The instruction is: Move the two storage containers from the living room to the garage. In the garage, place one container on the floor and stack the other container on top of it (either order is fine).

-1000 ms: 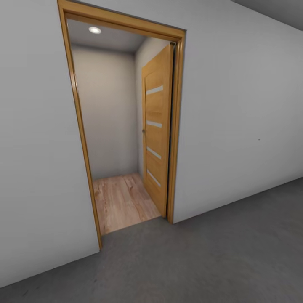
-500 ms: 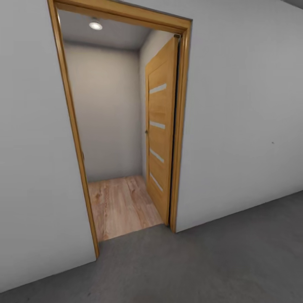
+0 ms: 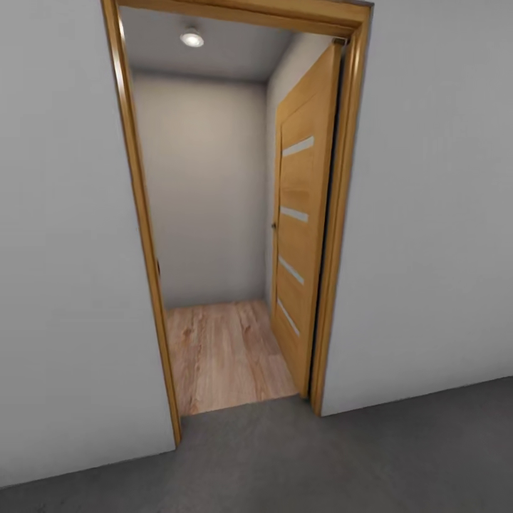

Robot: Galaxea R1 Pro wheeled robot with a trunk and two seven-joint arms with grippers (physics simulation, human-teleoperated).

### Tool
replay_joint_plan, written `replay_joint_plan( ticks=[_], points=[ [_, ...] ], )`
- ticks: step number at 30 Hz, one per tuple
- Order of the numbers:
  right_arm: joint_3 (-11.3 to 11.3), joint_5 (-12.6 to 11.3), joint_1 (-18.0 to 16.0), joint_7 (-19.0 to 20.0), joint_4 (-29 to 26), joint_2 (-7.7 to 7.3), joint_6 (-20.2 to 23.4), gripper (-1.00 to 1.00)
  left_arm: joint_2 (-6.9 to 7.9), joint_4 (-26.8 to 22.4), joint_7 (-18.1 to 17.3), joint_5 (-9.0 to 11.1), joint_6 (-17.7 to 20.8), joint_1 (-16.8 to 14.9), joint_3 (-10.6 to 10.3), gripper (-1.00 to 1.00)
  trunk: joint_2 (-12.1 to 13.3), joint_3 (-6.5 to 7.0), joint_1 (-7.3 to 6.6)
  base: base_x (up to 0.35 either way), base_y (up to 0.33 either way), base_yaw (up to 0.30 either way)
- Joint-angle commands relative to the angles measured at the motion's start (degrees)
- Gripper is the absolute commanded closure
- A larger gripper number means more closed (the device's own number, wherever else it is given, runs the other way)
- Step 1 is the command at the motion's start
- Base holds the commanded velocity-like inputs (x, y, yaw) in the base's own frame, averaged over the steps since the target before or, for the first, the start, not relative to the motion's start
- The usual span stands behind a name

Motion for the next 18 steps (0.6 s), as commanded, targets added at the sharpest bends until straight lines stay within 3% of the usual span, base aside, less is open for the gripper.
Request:
replay_joint_plan(
  ticks=[1, 18],
  points=[
    [0.4, -0.1, -0.1, -0.2, 0.2, 0.01, -0.3, -1.0, -0.01, 0.0, 0.1, 0.4, 0.2, -0.1, -0.4, -1.0, 0.0, -0.07, 0.03, 0.31, -0.137, 0.254],
    [0.6, 0.4, -0.1, -0.1, 0.1, -0.61, -1.0, -1.0, -0.01, 0.0, 0.1, 0.4, 0.1, -0.1, -0.4, -1.0, 0.0, -0.07, 0.03, 0.31, -0.137, 0.032]
  ],
)
